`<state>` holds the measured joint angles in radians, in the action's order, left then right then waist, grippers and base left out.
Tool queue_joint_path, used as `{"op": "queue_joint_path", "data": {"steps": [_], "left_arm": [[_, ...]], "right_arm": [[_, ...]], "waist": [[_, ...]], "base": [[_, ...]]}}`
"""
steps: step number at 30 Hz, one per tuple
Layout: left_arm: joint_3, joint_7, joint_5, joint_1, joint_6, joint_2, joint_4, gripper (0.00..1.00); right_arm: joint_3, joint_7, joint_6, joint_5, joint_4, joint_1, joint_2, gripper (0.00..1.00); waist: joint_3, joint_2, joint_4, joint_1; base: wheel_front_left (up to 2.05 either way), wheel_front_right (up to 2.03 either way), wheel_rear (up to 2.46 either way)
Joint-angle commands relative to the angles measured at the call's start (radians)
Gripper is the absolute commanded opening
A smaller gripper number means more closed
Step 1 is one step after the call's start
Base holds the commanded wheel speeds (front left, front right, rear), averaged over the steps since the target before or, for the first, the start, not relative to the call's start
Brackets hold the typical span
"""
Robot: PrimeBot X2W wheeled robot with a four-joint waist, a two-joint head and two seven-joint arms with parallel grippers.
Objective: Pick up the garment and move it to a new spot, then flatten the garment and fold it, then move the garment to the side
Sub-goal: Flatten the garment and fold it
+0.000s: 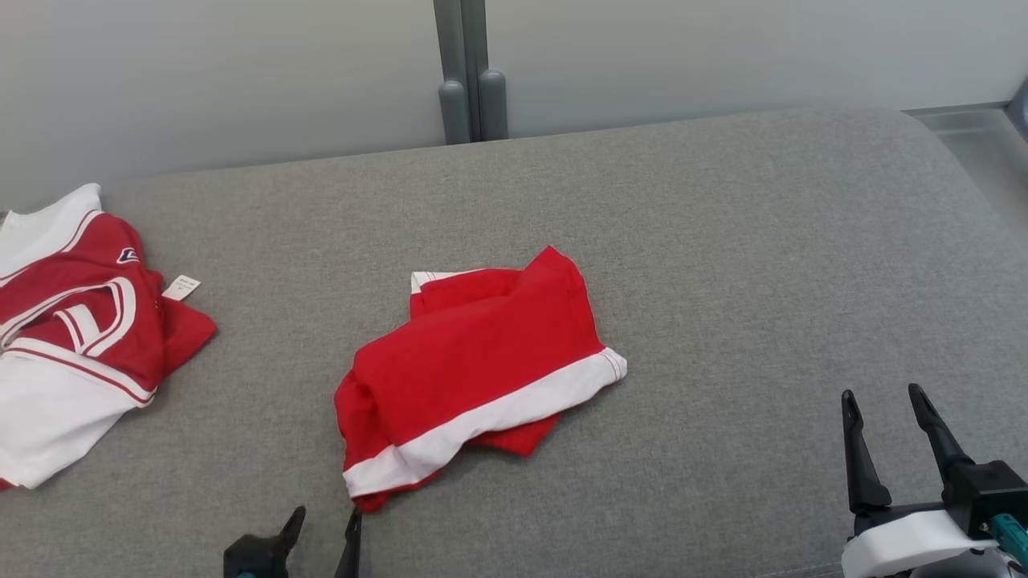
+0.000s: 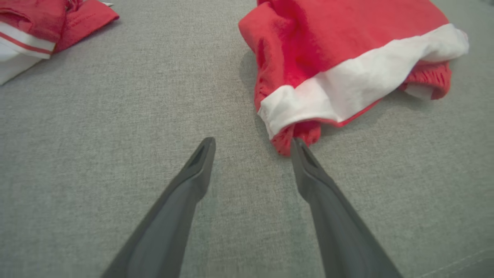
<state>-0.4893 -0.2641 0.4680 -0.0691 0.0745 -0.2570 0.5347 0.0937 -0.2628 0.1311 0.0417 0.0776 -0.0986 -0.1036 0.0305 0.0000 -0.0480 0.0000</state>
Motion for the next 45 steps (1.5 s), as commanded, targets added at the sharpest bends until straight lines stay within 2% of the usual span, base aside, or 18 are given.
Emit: {"op": "queue_joint_path", "data": {"steps": [1,9,12,15,19,30,38,45], "left_arm": [[0.011,0.002,0.022,0.026,-0.008,0.0,-0.008,1.0],[0.126,-0.001,0.117,0.116,0.031,-0.019,-0.143,1.0],[0.17,-0.001,0.097,0.137,0.048,-0.019,-0.211,1.0],[0.206,0.0,0.064,0.171,0.037,-0.012,-0.275,1.0],[0.245,0.0,0.01,0.208,0.007,-0.003,-0.323,1.0],[0.386,0.0,-0.105,0.288,-0.137,0.057,-0.33,1.0],[0.449,0.0,-0.16,0.281,-0.18,0.108,-0.299,1.0],[0.476,0.0,-0.191,0.269,-0.196,0.131,-0.291,1.0]], "right_arm": [[0.002,-0.003,-0.001,-0.003,0.003,-0.013,0.0,1.0],[0.014,-0.003,-0.001,0.001,0.0,-0.024,-0.004,1.0],[0.011,-0.003,-0.001,-0.001,-0.001,-0.025,-0.008,1.0],[0.009,-0.003,-0.001,-0.002,-0.002,-0.024,-0.012,1.0],[0.005,-0.003,-0.001,-0.005,-0.003,-0.025,-0.016,1.0],[-0.022,-0.003,-0.001,-0.013,0.022,-0.033,-0.012,1.0],[-0.035,-0.003,-0.001,-0.015,0.038,-0.019,-0.009,1.0],[-0.049,-0.003,-0.001,-0.001,0.047,-0.011,-0.012,1.0]], "waist": [[-0.013,0.0,0.001,0.0],[-0.042,0.0,0.023,0.0],[-0.052,0.0,0.033,0.0],[-0.061,0.0,0.04,0.0],[-0.07,0.0,0.045,0.0],[-0.075,0.0,0.053,0.0],[-0.073,0.0,0.061,0.0],[-0.067,0.0,0.062,0.0]], "base": [[0.0,0.0,0.0],[0.0,0.0,0.0],[0.0,0.0,0.0],[0.0,0.0,0.0],[0.0,0.0,0.0],[0.0,0.0,0.0],[0.0,0.0,0.0],[0.0,0.0,0.0]]}}
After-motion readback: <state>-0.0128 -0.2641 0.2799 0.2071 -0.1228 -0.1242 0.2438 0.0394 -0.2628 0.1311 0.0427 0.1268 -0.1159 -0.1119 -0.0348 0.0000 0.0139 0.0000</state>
